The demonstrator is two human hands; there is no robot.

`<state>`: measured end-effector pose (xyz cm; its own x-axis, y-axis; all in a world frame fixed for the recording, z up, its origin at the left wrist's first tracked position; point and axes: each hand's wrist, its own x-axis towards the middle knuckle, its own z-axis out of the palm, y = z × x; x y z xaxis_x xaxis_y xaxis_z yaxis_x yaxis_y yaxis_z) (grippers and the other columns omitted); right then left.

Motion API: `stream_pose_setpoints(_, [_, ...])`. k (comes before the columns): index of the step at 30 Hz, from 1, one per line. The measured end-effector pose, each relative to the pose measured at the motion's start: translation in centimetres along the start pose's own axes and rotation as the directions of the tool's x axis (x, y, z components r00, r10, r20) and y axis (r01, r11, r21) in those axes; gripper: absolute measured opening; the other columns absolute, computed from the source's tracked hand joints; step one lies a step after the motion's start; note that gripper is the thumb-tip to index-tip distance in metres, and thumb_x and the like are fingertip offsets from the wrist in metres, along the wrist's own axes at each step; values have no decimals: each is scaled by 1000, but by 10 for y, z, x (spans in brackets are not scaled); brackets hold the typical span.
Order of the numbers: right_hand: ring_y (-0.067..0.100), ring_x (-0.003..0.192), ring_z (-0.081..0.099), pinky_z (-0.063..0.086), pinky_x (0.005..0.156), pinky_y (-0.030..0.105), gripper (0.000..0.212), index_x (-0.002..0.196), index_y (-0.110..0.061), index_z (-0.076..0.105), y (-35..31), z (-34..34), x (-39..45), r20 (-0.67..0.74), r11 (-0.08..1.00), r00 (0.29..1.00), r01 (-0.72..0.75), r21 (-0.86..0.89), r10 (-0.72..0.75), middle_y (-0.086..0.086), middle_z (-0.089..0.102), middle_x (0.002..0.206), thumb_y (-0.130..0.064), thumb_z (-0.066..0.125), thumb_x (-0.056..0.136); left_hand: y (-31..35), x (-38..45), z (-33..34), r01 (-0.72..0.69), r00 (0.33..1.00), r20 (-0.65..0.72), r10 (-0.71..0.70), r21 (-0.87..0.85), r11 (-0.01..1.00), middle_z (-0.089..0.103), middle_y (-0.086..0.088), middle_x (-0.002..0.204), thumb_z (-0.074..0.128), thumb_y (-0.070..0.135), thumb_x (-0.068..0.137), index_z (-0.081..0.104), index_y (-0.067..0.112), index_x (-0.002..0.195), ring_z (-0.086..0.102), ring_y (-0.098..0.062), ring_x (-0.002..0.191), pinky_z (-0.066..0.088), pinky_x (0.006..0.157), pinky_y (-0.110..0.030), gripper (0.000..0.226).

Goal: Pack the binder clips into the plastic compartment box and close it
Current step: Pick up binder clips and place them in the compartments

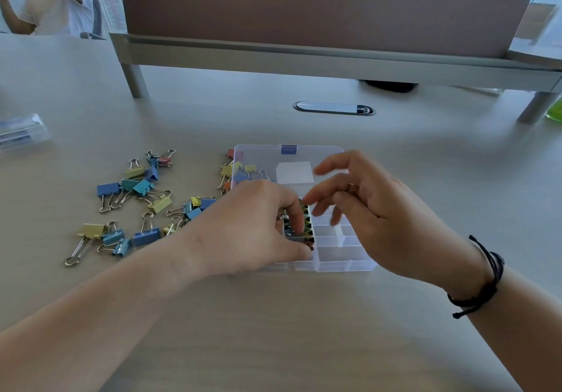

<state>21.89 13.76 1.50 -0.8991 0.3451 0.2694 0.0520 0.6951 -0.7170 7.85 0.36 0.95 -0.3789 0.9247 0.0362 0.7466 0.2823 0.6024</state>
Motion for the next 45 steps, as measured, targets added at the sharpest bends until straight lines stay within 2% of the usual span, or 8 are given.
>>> stream_pose_setpoints(7, [16, 94, 72, 58, 86, 38, 45, 131, -37, 33, -3, -2, -1, -126, 970, 990, 90, 226, -63, 1, 67, 119, -4, 39, 102, 4, 0, -6, -170, 974, -187, 129, -224, 960, 49, 7, 52, 78, 31, 83, 64, 30, 90, 39, -7, 43, 37, 49, -17, 15])
stream_pose_setpoints(15, [23, 51, 46, 49, 56, 47, 86, 150, -46, -12, -12, 2, -10, 93, 980, 978, 193, -49, -188, 4, 65, 75, -5, 44, 98, 11, -8, -3, -430, 878, -310, 364, -181, 884, 48, -19, 57, 70, 14, 91, 75, 19, 111, 50, -2, 54, 42, 70, -1, 21])
stream_pose_setpoints(19, [21, 64, 62, 56, 68, 38, 99, 146, -51, -17, -13, 6, -10, 138, 979, 972, 198, -50, -190, -9, 69, 98, -1, 51, 95, 9, -7, -2, -426, 884, -289, 368, -169, 889, 53, -5, 54, 72, 23, 88, 78, 22, 101, 50, -13, 50, 48, 56, -24, 14])
stream_pose_setpoints(25, [23, 49, 58, 51, 54, 23, 91, 143, -59, 8, -8, 3, -9, 93, 997, 992, 82, -7, -81, -22, 60, 116, -6, 60, 92, 6, -6, -6, -385, 909, -204, 362, -82, 920, 43, 3, 49, 77, 24, 85, 77, 22, 84, 45, -18, 47, 39, 51, -25, 2])
stream_pose_setpoints(28, [10, 42, 50, 42, 47, 16, 40, 117, -41, 53, -7, 0, -5, 72, 994, 997, 28, -106, -20, -25, 64, 85, -19, 70, 88, 3, -3, -11, -292, 943, -193, 272, -84, 953, 40, 8, 46, 80, 24, 81, 77, 20, 80, 38, -10, 45, 32, 49, -15, 6])
stream_pose_setpoints(30, [8, 40, 42, 35, 45, 13, 17, 90, -35, 64, -4, -2, -4, 63, 987, 998, -6, -162, 16, -18, 57, 54, -20, 72, 86, 2, -1, -12, -220, 966, -163, 199, -123, 968, 38, 9, 44, 81, 25, 81, 76, 18, 77, 34, -8, 44, 29, 48, -16, 9])
stream_pose_setpoints(39, [8, 41, 37, 33, 44, 14, 8, 80, -29, 72, -3, -3, -5, 94, 996, 996, 10, -91, -2, -1, 52, 47, -22, 72, 85, 2, 1, -19, -111, 993, -62, 97, -274, 955, 62, -1, 57, 81, 26, 79, 76, 14, 74, 47, -8, 50, 39, 50, -15, 14])
stream_pose_setpoints(45, [17, 52, 53, 47, 52, 27, 10, 80, -29, 75, 1, 2, -7, 145, 985, 989, 65, -163, -41, 1, 60, 60, -19, 74, 80, 2, -1, -17, -43, 989, 134, 56, -98, 994, 53, 8, 49, 80, 28, 80, 75, 18, 72, 39, -5, 44, 32, 47, -16, 14])
